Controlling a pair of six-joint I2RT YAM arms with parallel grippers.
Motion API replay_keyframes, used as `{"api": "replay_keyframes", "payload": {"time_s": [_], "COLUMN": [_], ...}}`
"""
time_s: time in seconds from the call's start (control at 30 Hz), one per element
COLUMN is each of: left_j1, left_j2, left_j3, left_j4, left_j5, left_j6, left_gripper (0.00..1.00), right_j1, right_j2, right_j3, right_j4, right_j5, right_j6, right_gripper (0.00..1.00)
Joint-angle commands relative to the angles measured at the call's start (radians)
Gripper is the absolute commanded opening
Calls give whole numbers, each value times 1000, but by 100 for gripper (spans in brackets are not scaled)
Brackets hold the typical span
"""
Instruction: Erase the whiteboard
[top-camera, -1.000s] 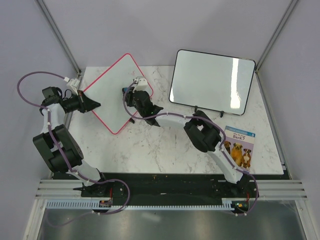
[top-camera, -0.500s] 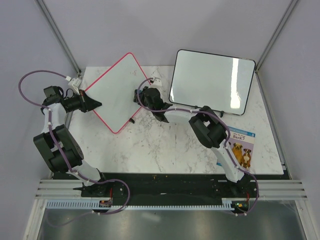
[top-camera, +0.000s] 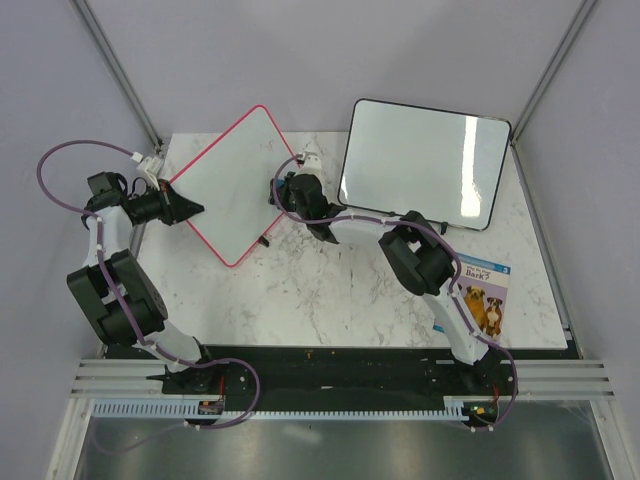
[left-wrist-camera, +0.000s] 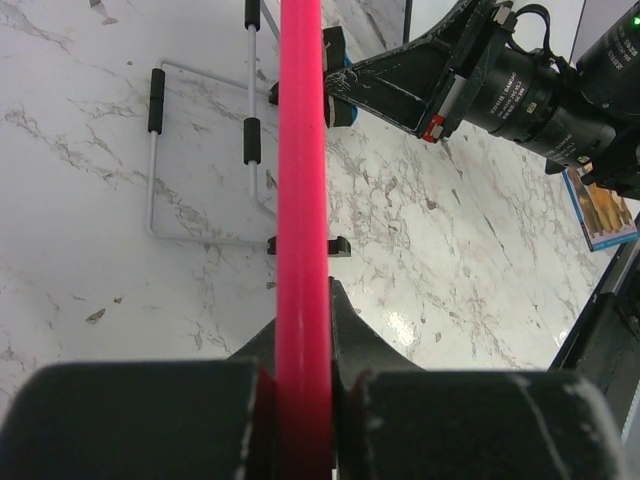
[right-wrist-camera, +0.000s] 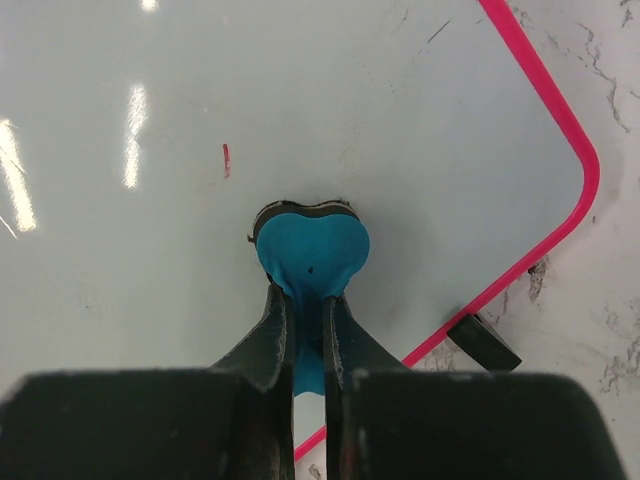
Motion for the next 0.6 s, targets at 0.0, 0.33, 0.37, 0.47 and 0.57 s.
{"api": "replay_keyframes", "payload": {"time_s": [0.0,0.33,0.37,0.47,0.57], "left_j1": [-67,-67,-67,-67,-67], "left_j2": [-21,-22,-21,-22,-27], "left_j3": [-42,-63,-65,-63,-60], "left_j4": [-200,-206,-206,-212,-220], "left_j5": [-3,-6,-6,-7,-7], "left_j6": [208,231,232,235,238], "left_gripper": [2,2,2,2,2], "right_j1": [-17,-32,-34,-38,-43], "right_j2": [0,43,51,86,124], "right_j3": [65,204,250,330,407], "right_j4": [42,115,105,107,123], "right_j5": [-36,-39,-42,-33,4], "right_j6": [-79,-116,-121,-124,-127], "right_gripper": [0,0,0,0,0]}}
